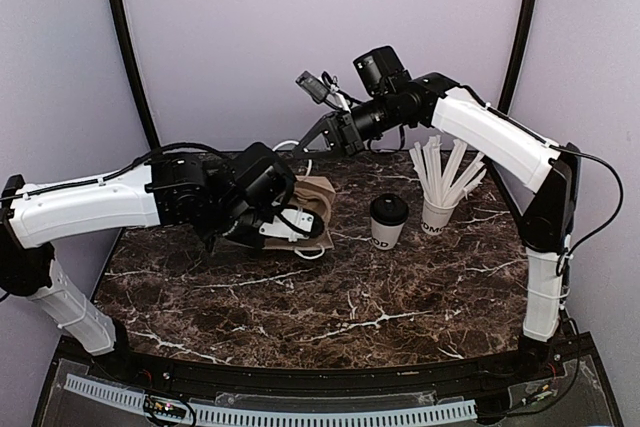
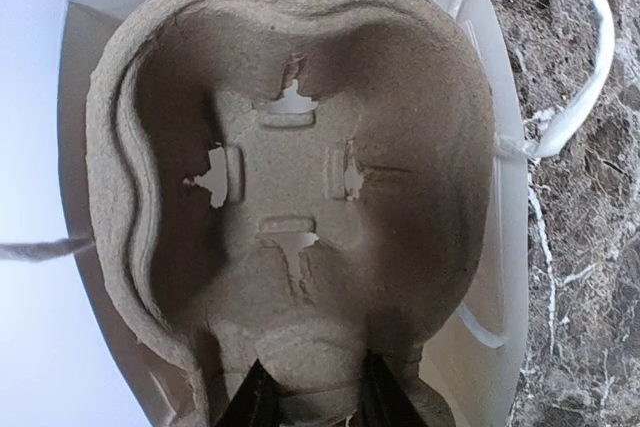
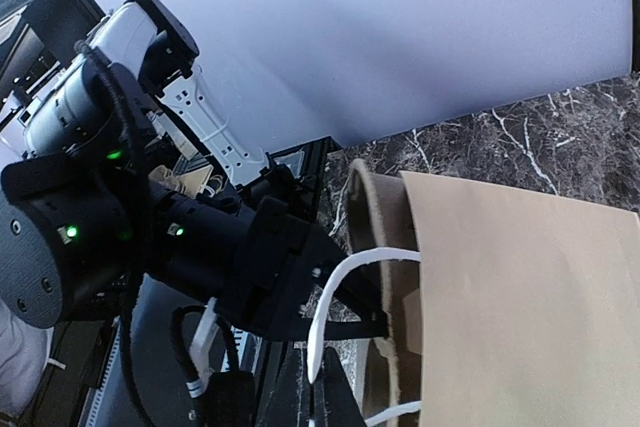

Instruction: Pack the takeout coffee

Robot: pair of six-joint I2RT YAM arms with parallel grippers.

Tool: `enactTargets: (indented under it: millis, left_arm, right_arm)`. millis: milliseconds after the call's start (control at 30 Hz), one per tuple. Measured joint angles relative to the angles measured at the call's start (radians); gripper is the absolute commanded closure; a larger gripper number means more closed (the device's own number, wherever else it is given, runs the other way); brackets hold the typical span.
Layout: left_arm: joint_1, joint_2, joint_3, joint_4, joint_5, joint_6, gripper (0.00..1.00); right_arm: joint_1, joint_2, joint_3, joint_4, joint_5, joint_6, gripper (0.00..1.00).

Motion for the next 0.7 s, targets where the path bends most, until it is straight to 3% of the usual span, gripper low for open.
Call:
enactTargets:
  millis: [467,700]
  left_arm:
    - [-0.067,-0.007,0.117,-0.353,-0.153,-0.274,0.76]
    - [-0.070,0.027,0.143,-0.392,-0.170,-0.309,0.74]
  right_arm:
    - [-0.005,0.006,0.025,0.062,0.087,0.089,1.00]
    - [-0.005,0.011,0.028,0.082,0.100,0.123,1.00]
